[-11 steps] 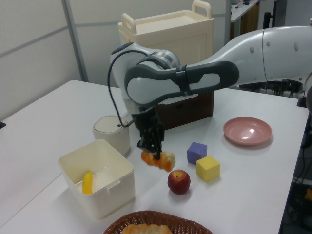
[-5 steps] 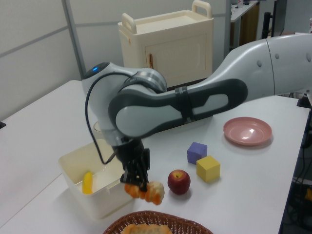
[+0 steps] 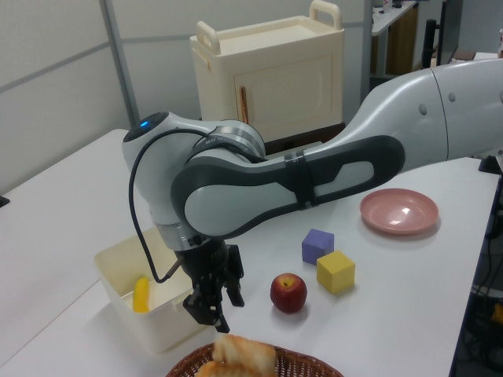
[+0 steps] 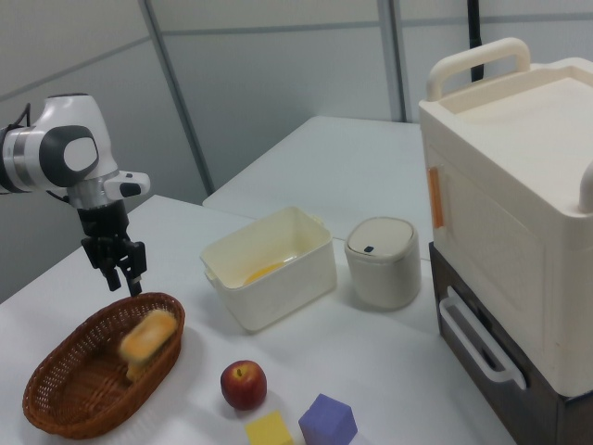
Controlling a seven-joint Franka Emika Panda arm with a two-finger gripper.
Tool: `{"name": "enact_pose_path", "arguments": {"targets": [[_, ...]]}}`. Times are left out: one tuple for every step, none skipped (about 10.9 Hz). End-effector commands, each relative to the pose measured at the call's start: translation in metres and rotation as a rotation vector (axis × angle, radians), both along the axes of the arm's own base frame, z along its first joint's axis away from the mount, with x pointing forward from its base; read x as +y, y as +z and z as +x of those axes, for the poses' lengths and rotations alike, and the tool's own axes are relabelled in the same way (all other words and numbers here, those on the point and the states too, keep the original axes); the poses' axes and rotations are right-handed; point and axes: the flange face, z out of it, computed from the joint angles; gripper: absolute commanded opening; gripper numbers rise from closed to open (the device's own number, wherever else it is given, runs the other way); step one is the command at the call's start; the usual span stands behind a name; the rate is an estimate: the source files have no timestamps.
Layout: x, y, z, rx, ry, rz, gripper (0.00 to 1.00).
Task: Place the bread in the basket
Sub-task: 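Open the gripper to release the bread roll into the basket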
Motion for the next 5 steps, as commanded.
{"name": "enact_pose_path", "arguments": {"targets": [[-0.02, 0.02, 0.006, -0.033, -0.045, -0.006, 1.0], [-0.041, 0.022, 0.015, -0.035, -0.059, -0.004, 1.0], [-0.067, 0.027, 0.026, -0.043, -0.073, 0.002, 1.0], [-0.094, 0.028, 0.036, -0.049, -0.099, 0.007, 1.0], [-0.113, 0.027, 0.042, -0.05, -0.116, 0.002, 1.0]]}}
